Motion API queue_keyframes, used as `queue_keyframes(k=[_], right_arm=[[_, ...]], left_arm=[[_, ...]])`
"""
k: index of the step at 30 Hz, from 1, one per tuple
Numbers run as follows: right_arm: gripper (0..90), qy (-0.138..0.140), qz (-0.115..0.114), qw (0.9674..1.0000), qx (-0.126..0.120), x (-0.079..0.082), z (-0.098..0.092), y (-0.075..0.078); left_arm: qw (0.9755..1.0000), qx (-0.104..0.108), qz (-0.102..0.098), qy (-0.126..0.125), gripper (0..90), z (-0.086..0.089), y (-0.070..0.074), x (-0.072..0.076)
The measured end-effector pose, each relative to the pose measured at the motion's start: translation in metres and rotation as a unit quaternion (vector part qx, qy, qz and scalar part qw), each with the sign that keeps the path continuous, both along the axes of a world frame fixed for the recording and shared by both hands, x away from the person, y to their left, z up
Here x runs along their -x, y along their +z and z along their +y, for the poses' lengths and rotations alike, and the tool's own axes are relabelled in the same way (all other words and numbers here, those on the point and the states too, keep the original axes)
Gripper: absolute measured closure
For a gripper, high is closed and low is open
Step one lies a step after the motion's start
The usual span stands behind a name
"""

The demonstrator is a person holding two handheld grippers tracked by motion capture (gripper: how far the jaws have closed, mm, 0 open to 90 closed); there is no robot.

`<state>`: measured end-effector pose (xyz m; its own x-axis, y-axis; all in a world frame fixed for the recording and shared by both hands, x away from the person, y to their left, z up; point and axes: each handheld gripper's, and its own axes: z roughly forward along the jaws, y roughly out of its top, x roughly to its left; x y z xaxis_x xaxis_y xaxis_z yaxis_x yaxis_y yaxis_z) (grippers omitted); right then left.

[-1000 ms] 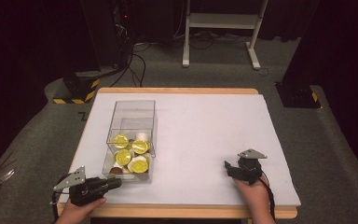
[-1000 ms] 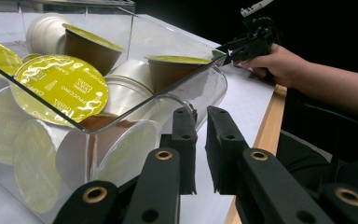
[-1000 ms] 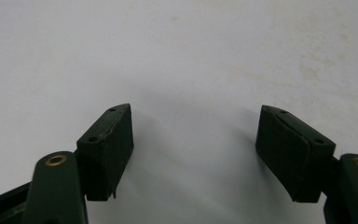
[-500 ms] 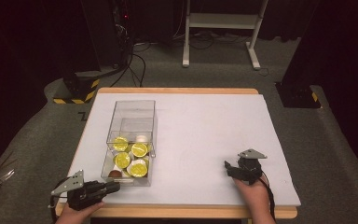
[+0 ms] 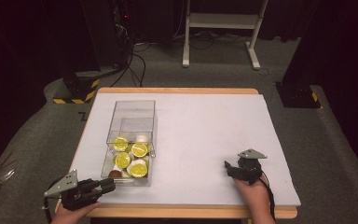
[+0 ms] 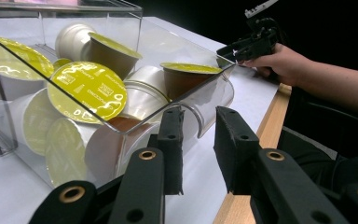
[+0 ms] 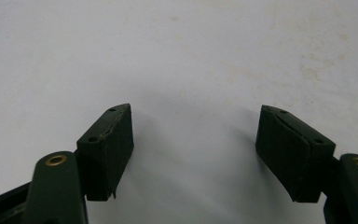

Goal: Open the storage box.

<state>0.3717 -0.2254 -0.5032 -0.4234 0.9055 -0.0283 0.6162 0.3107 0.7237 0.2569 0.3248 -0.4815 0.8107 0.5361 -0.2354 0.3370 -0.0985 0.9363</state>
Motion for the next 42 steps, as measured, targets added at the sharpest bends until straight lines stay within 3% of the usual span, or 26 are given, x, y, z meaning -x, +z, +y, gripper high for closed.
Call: queue_keyframes(k=[7,17,23,26,30,36,39,42], right_arm=[[27.6,0.001,-0.001,1.0000,0.001,0.000,0.000,0.000],[27.6,0.001,-0.001,1.0000,0.001,0.000,0.000,0.000],[27.6,0.001,-0.001,1.0000,0.001,0.000,0.000,0.000],[27.7,0.001,0.000,1.0000,0.000,0.000,0.000,0.000],[27.7,0.001,-0.001,1.0000,0.000,0.000,0.000,0.000],[27.7,0.001,0.000,1.0000,0.000,0.000,0.000,0.000],[30.4,0.001,-0.002,1.0000,0.000,0.000,0.000,0.001],[32.4,0.003,-0.013,0.9999,-0.003,0.003,0.000,0.003]], left_arm=[[0.9990,0.024,-0.022,0.032,75.7,0.011,0.013,0.002],[0.9965,0.016,-0.047,0.068,72.2,0.014,0.030,-0.009],[0.9931,0.007,-0.059,0.101,69.3,0.016,0.039,-0.019],[0.9895,-0.010,-0.066,0.129,66.9,0.018,0.042,-0.025],[0.9840,-0.014,-0.066,0.165,65.5,0.022,0.042,-0.033],[0.9752,-0.033,-0.057,0.211,61.4,0.024,0.035,-0.043],[0.9677,-0.052,-0.047,0.242,58.1,0.026,0.026,-0.047],[0.9622,-0.073,-0.031,0.261,55.3,0.029,0.014,-0.050]])
